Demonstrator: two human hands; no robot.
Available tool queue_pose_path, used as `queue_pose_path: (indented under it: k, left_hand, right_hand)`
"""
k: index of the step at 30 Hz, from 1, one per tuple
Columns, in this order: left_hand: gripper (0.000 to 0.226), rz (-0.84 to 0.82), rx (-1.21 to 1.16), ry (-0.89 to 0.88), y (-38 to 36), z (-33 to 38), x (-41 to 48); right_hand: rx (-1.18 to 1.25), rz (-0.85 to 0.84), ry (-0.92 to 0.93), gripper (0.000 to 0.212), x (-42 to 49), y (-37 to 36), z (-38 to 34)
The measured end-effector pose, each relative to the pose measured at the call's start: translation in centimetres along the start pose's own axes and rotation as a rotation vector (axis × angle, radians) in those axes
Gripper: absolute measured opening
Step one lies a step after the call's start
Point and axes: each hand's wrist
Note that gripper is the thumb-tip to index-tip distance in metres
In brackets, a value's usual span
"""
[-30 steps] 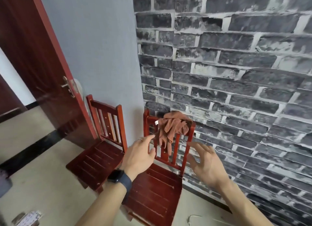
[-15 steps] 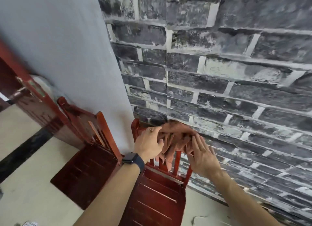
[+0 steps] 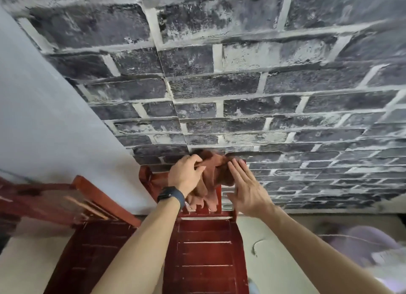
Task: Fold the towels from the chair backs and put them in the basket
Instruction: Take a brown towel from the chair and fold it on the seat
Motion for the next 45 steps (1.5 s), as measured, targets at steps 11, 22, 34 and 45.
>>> queue_pose_path:
  k: [11,22,34,45]
  left_hand:
    - [0.017,-0.269,-0.915,-0.068,18.1,0.5,-4.4]
    - [0.009,0.205,0.210,-0.342,30.8,-0.1,-12.9]
    - [0.024,0.145,0.533,-0.159,26.4,-2.5,-22.1]
    - [0.024,-0.101,-0.855,0.265,27.4,2.3,-23.4]
  right_hand:
    - [0.825,0.285,-0.345,0.099,-4.3,7.6,-11.3]
    - [0.313,0.390,-0.025,0.014,-6.3,18.0,-20.6]
    - [0.119,0.401,-0.002,0.022,-12.5,18.0,-21.1]
    - [0.331,0.554,0.159,0.055,-21.5,10.5,-25.5]
Point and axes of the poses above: each hand's wrist, its own x-axis towards the middle knuckle, its own y-axis out of the back of the hand, z = x × y, and after that the axes turned 2 degrees about y, right-handed
